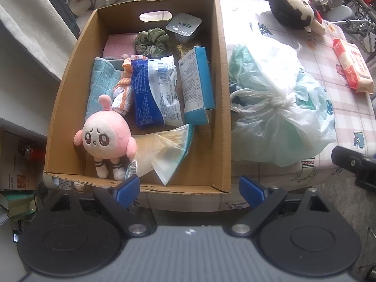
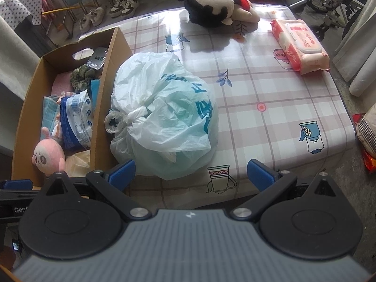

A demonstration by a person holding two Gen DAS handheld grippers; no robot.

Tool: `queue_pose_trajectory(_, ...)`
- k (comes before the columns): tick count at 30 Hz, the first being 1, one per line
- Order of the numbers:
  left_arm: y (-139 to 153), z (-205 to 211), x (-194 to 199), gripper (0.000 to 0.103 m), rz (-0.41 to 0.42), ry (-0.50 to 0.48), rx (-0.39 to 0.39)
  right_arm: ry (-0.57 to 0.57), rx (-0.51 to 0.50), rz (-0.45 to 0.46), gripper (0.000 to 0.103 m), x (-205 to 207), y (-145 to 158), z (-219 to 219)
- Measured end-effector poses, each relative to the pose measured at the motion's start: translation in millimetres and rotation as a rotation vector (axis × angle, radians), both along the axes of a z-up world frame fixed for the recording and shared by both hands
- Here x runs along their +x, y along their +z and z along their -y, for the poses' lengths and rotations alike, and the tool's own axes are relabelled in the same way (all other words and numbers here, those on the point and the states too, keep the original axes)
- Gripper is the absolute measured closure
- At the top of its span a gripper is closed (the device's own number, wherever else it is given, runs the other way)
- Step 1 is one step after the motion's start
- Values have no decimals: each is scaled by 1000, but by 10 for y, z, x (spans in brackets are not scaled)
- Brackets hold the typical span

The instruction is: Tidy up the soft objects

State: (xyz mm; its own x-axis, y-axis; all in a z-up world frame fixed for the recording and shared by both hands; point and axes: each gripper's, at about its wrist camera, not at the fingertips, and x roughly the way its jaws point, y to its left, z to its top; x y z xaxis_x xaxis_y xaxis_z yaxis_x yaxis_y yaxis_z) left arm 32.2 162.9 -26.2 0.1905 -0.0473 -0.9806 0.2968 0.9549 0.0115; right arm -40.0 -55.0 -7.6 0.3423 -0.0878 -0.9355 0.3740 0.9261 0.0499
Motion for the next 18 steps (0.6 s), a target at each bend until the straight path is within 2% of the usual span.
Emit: queue_pose_trajectory(18, 16, -66, -21, 11, 2, 11, 7, 37, -5, -16, 1, 9, -17, -53)
